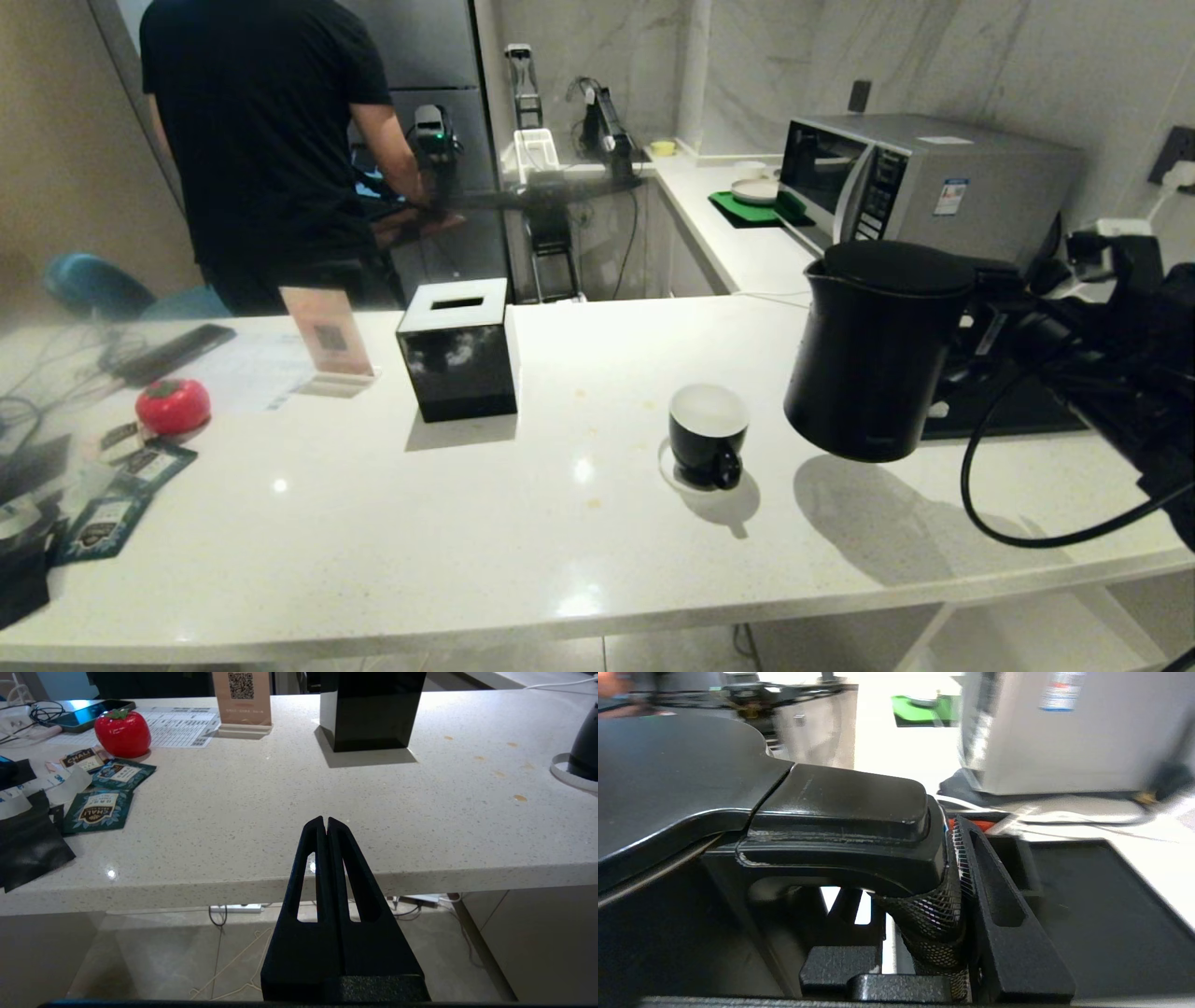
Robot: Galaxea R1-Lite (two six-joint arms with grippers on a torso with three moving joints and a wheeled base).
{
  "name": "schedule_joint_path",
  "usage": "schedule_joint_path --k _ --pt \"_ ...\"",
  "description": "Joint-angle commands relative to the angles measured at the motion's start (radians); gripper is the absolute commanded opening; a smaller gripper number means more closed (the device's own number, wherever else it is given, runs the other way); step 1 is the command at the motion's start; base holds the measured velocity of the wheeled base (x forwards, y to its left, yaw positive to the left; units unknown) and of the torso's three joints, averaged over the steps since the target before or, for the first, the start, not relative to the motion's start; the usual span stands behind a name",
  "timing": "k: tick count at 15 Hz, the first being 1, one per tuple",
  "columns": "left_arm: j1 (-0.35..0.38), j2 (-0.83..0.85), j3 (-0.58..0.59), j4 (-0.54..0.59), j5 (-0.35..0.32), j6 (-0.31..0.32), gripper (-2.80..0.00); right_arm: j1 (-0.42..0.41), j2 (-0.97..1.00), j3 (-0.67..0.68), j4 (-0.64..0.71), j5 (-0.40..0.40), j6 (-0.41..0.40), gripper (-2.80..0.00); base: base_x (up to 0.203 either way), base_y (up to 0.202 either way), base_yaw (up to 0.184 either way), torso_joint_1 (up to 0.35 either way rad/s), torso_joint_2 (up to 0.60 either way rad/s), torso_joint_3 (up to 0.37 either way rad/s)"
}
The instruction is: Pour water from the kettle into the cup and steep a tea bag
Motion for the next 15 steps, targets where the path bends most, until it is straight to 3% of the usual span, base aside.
schedule_joint_path --k 1,15 --pt "0.0 0.002 0.0 -0.001 0.001 0.0 -2.8 0.007 0.001 -0.001 -0.007 -0.004 -0.001 -2.8 0.0 0.0 0.0 0.0 0.0 0.0" --pt "0.0 0.002 0.0 -0.001 0.001 0.0 -2.8 0.008 0.015 -0.008 -0.005 -0.004 -0.03 -2.8 0.0 0.0 0.0 0.0 0.0 0.0"
